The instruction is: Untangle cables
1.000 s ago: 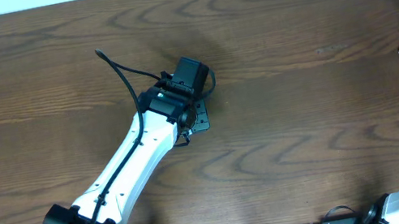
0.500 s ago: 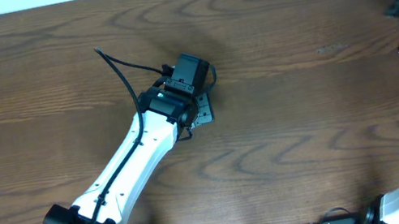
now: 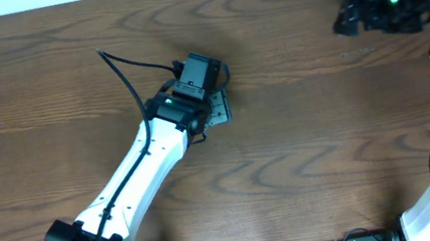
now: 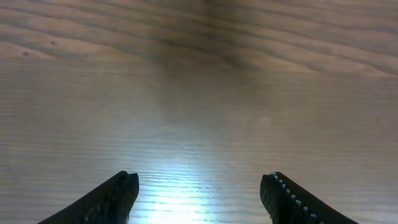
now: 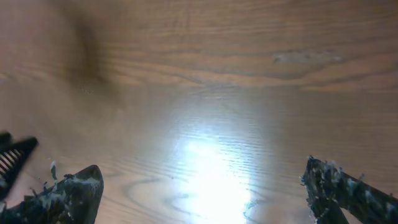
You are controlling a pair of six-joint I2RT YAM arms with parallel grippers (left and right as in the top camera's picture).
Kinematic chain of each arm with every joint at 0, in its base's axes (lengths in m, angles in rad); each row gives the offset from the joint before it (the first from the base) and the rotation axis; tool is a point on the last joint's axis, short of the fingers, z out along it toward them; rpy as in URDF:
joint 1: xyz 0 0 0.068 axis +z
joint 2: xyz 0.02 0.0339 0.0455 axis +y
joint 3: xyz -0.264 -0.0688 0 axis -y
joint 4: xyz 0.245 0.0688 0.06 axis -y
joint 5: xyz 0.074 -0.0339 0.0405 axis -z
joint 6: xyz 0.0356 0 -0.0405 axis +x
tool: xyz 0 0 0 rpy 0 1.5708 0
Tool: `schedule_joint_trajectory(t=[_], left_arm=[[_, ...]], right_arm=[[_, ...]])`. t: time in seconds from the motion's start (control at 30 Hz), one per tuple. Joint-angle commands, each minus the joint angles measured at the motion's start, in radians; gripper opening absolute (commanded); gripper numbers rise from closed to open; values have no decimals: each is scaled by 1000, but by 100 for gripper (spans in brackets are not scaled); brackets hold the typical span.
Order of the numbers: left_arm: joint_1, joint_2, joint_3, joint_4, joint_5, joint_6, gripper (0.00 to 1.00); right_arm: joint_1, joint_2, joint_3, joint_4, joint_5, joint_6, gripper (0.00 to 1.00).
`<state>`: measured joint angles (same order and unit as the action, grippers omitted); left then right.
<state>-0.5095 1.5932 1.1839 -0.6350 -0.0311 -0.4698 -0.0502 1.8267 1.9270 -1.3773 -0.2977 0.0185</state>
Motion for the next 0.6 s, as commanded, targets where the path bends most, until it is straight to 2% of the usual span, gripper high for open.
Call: schedule_joint_trajectory(t=[0.0,0.3,0.57], left_arm=[[72,-8,6,-19,-6,24,68],[234,-8,6,-175,3,24,68],[277,-8,5,-409,13,24,71]], right_arm=[[80,29,-50,10,88,-19,99],[142,32,-240,65,248,115,99],[106,32,-390,24,291,203,99]])
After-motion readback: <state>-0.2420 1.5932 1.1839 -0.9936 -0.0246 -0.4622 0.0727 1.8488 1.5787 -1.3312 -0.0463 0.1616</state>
